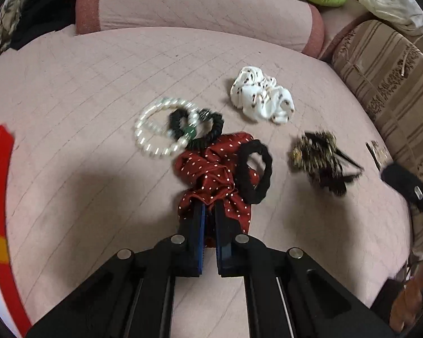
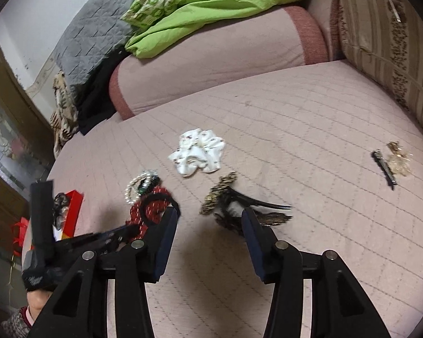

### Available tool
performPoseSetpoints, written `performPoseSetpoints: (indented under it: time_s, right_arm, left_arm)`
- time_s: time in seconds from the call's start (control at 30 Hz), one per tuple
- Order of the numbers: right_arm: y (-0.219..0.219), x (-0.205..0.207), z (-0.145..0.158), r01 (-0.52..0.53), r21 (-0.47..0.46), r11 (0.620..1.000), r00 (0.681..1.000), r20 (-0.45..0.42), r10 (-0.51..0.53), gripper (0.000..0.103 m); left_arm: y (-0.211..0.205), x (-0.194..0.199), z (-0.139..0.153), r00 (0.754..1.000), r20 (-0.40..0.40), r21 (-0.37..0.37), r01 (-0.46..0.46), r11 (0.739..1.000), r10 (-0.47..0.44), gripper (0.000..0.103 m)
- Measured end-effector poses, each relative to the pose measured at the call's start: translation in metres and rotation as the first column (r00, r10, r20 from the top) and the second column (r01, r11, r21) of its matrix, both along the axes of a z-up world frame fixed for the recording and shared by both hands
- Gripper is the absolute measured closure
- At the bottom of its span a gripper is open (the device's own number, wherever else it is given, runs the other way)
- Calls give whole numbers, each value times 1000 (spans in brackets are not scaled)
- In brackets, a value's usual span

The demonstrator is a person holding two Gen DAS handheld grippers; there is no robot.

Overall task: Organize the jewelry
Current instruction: 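Grasp the red polka-dot scrunchie with left tool while right tool grasps black scrunchie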

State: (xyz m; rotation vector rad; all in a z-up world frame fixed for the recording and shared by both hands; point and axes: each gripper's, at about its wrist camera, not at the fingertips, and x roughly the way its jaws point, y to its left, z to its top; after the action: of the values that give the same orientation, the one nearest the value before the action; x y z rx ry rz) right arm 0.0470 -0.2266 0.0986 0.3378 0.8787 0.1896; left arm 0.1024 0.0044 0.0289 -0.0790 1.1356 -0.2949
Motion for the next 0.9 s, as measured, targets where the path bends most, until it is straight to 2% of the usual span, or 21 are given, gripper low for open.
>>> performPoseSetpoints:
  time_s: [0.1, 0.23, 0.33, 0.53, 0.67, 0.77, 0.9]
  right_arm:
    - [12, 3, -3, -43, 16, 999, 999, -6, 43, 51]
    - [35, 10, -15, -102, 18, 995, 994, -31, 102, 51]
    - [51, 18, -27, -125, 24, 992, 990, -64, 126, 51]
    - [82, 20, -43, -214, 113, 970, 967, -113, 226, 51]
    - [104, 16, -54, -281, 123, 952, 947, -127, 296, 51]
    - [119, 14, -63, -306, 95, 947, 938, -141, 317, 51]
    - [129, 17, -74, -302, 60, 951, 938, -156, 308, 76]
  left_arm:
    - [8, -39, 12, 1000, 0, -7, 2, 1000, -2, 97]
    - [25, -79, 13, 1000, -1, 34, -3, 999, 3, 96]
    - [38, -82, 12, 1000, 4, -21, -17, 1000, 17, 91]
    - [43, -79, 7, 1000, 12, -94, -25, 995, 27, 88]
    - [46, -76, 5, 999, 9, -137, -30, 990, 31, 86]
    - [46, -76, 3, 999, 16, -142, -30, 989, 33, 86]
    - [45, -76, 4, 999, 24, -136, -32, 990, 35, 86]
